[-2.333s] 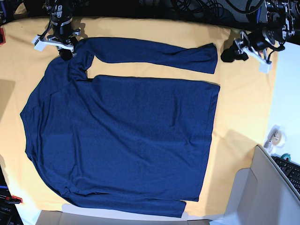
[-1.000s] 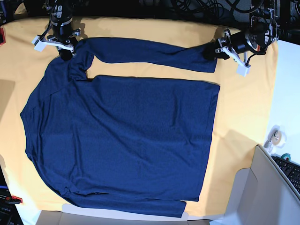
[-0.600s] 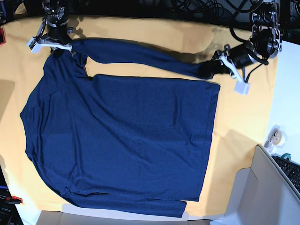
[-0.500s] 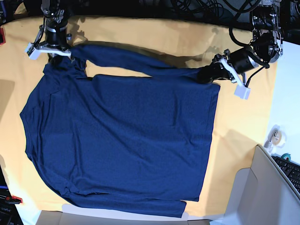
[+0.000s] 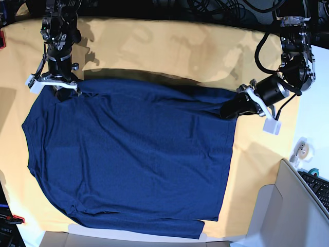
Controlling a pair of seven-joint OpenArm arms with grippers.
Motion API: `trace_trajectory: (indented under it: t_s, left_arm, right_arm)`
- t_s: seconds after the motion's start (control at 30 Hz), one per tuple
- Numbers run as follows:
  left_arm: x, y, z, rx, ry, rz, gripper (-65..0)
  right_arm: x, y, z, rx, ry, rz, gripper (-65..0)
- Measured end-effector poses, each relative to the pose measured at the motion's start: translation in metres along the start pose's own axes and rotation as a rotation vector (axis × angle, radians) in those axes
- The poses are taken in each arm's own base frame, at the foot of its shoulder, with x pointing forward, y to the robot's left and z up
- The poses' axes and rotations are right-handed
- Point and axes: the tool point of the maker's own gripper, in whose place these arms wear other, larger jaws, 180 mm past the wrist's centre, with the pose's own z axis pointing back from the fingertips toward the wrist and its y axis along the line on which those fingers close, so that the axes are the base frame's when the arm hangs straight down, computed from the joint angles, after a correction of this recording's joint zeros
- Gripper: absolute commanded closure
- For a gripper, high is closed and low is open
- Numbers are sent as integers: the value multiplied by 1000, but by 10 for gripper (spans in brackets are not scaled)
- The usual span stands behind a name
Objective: Fold the T-shirt properly
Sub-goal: 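Pull the shirt's collar edge toward the arms with both grippers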
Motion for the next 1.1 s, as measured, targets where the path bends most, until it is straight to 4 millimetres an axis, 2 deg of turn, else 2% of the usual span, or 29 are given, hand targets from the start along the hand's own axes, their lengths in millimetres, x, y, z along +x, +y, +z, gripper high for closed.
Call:
trace_trajectory:
  t_s: [0.17,0.33,0.43,0.6,0.73,0.87,1.0,1.1]
  left_arm:
    - [10,9,-4,12,-11,11,0]
    - [30,19,-9,14,-47,24,0]
    - [30,31,-12,29,-43,63,0]
    - [23,48,-16,47,-28,122,0]
    - [8,63,-16,71,-2,175,-1]
    - [1,69,-17,79,12,201,-79]
    - [0,73,-16,100,21,191,-171]
    - [-4,79,-16,137,38,169,-182]
  right_arm:
    - [16,4,-4,-10,-64,64,0]
    - [35,12,-9,-16,-134,121,0]
    - [39,12,-11,-24,-155,149,0]
    - [26,-1,-23,-66,-110,147,0]
    - [16,-11,-29,-86,-77,154,0]
    - [6,-20,-33,-111,-49,155,-2]
    - [4,-24,-38,-126,-39,152,-114]
    - [-4,-21,-41,-123,17,144,-208]
